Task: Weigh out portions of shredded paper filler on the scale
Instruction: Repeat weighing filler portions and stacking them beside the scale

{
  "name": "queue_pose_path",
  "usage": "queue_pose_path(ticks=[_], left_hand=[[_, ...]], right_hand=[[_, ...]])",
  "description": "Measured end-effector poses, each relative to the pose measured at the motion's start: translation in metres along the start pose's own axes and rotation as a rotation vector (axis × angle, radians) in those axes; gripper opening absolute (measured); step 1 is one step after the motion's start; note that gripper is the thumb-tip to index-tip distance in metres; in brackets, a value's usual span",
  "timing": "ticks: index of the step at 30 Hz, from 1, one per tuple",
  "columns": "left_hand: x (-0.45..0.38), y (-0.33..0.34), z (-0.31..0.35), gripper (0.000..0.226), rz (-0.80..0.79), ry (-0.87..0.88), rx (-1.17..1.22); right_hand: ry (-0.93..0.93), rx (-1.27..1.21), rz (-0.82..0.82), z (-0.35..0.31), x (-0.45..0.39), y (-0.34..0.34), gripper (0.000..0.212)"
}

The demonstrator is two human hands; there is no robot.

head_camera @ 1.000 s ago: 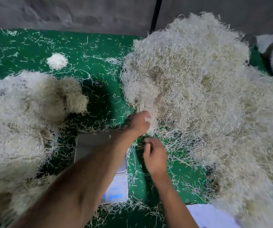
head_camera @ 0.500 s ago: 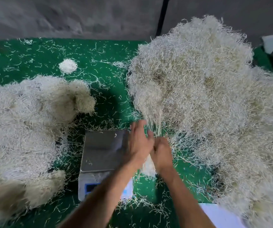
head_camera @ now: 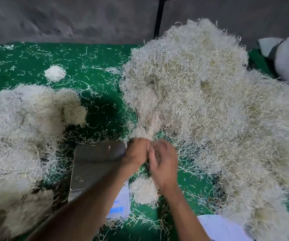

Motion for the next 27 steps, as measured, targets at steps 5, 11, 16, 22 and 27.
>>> queue_pose_path(ticks=[5,11,16,22,27], left_hand=[[0.095,0.036,0.011,0.022,-0.158,0.046,0.057],[0.061,-0.015,0.005,0.013,-0.097,0.094,0.076],[-0.02,-0.06,-0.001,0.046,0.355,0.257,0.034],[-0.08,-0.047,0.008,0.076,0.159,0.302,-0.055],[-0.062,-0.033,-0.006,0.017,0.174,0.296,0.018]], right_hand=[[-0.23,0.361,-0.184,-0.013,-0.096,0.038,0.055],[0.031,0.444,-0.56,0.035,-0.072,0.051,0.05],[0.113,0.355,-0.56,0.034,-0.036,0.034,0.03],[0.033,0.36,-0.874,0.012,0.031,0.006,0.014],[-0.044,0.204,-0.456,0.001,-0.009,-0.018,0.046]])
Point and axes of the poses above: each hand's wrist, its own x-axis away from the middle knuckle, its own y-axis out of the palm, z = x × y, the point moved 1 cm from there along -x, towards the middle knuckle, and after that the axes turned 6 degrees about z, right-handed, at the moved point
